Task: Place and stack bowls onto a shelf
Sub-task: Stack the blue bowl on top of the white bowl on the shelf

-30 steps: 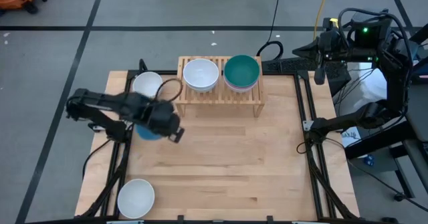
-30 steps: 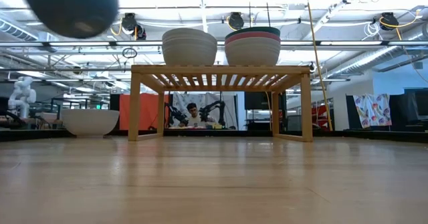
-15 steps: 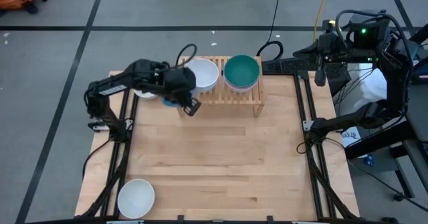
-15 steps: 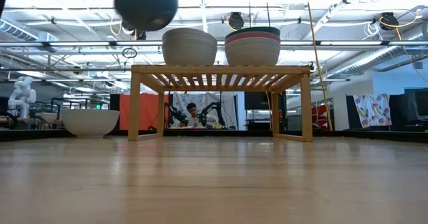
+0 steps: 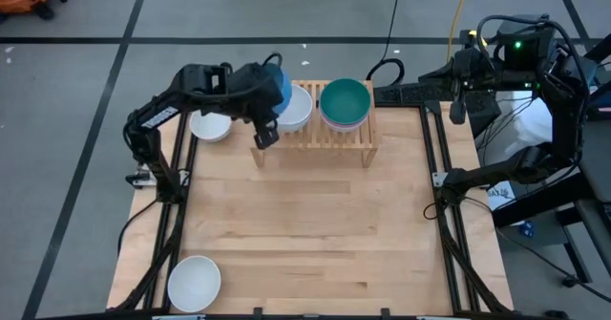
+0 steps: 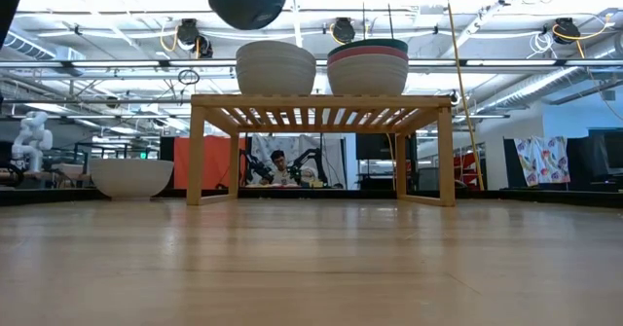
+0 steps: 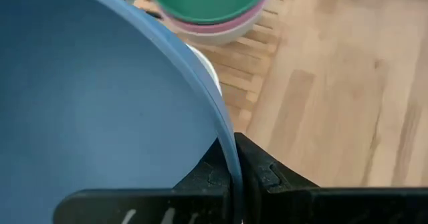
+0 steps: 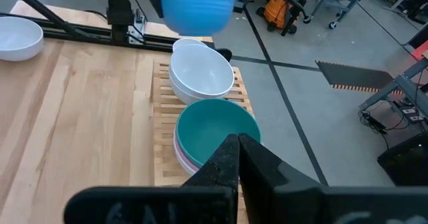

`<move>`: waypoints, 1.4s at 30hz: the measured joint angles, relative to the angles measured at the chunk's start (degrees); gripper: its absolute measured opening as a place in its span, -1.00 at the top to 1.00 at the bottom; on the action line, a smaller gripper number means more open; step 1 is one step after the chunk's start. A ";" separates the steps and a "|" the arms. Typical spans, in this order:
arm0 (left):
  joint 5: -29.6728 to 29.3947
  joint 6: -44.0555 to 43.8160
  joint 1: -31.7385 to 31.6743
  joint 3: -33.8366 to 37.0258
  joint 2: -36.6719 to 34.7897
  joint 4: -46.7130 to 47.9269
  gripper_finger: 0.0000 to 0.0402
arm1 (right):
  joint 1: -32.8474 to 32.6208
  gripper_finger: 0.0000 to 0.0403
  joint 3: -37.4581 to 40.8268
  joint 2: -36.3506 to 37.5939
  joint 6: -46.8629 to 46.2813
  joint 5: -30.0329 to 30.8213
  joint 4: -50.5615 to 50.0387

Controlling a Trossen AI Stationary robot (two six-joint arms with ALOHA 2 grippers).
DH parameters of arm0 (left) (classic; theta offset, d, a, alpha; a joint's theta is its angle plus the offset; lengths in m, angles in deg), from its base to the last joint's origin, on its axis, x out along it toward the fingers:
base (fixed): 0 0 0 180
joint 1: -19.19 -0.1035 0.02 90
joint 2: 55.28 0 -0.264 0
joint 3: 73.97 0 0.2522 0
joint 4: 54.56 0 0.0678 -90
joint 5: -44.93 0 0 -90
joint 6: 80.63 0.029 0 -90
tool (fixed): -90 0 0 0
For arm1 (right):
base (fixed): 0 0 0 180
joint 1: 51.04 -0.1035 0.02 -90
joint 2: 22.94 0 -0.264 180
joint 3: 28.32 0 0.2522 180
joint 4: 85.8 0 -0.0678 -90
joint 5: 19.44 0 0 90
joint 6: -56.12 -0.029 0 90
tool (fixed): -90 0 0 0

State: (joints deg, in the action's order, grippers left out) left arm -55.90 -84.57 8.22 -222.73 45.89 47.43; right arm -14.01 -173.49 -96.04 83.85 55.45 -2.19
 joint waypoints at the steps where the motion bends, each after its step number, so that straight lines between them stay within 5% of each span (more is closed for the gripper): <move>1: 0.69 2.58 -0.51 0.00 0.00 -0.03 0.98 | 0.01 1.00 0.00 0.00 -0.01 0.00 0.00; 12: 10.73 22.83 -6.43 0.00 0.00 0.20 0.98 | -0.01 1.00 0.00 0.00 -1.93 0.00 0.01; 26: 14.93 29.33 -11.60 0.02 6.66 1.77 0.98 | 0.00 1.00 0.00 0.00 -1.97 0.00 0.07; 42: 15.95 26.59 -11.55 3.81 8.48 1.71 0.98 | 0.00 1.00 0.00 0.00 -1.94 0.00 0.08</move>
State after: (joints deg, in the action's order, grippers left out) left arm -39.95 -57.98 -3.33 -218.92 54.36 49.14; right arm -14.01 -173.49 -96.04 81.91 55.45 -2.12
